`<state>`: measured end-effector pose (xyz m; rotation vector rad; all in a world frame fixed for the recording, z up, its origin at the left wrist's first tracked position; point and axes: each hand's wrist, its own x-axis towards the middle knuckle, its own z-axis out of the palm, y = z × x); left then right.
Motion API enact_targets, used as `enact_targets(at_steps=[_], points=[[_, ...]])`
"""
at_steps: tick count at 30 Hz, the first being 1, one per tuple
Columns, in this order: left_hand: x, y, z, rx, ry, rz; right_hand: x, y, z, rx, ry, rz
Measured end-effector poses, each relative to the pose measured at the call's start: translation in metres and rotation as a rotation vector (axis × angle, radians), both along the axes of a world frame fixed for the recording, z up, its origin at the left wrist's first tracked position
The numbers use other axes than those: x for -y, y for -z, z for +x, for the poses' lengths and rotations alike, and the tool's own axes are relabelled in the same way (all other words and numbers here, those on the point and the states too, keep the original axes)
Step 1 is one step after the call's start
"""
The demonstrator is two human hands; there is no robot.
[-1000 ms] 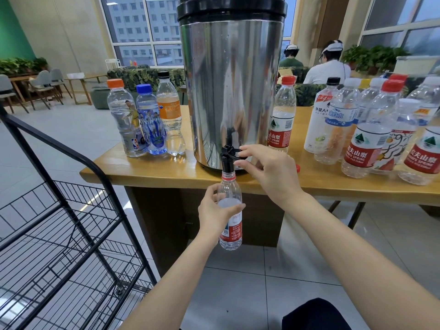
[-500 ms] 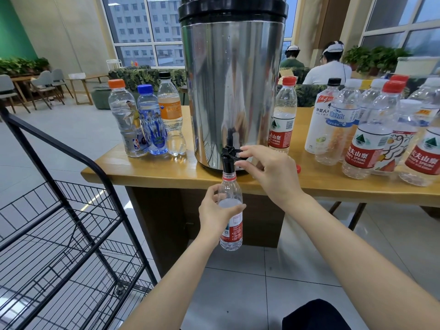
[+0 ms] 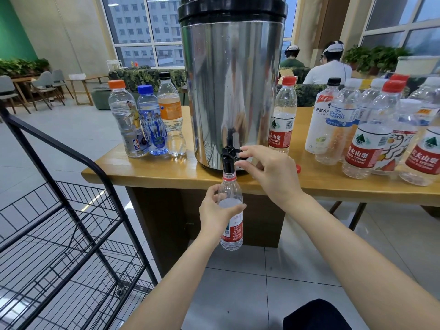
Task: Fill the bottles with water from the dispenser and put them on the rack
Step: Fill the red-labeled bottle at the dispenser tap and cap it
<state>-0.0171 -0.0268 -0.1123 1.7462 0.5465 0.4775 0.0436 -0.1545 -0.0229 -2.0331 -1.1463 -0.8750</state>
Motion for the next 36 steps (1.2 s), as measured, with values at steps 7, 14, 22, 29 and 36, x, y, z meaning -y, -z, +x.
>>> enact_targets(at_steps=[7, 14, 22, 29, 36], points=[[0.0007, -0.0007, -0.0003, -0.01, -0.007, 0.006, 0.0005, -0.0002, 0.0002, -0.004, 0.007, 0.0], [0.0009, -0.0021, -0.0014, -0.015, -0.008, 0.013, 0.0005, -0.0008, -0.0002, 0.005, 0.0, 0.005], [0.0021, -0.004, -0.0015, -0.022, -0.018, 0.018, 0.0001, -0.0006, 0.0, 0.004, 0.001, 0.006], [0.0021, -0.005, -0.0024, -0.018, -0.017, 0.012, 0.0007, -0.0011, 0.0012, 0.0, -0.004, -0.007], [0.0021, -0.0039, -0.0019, -0.021, -0.021, 0.014, 0.0008, -0.0003, 0.0026, -0.002, -0.003, -0.005]])
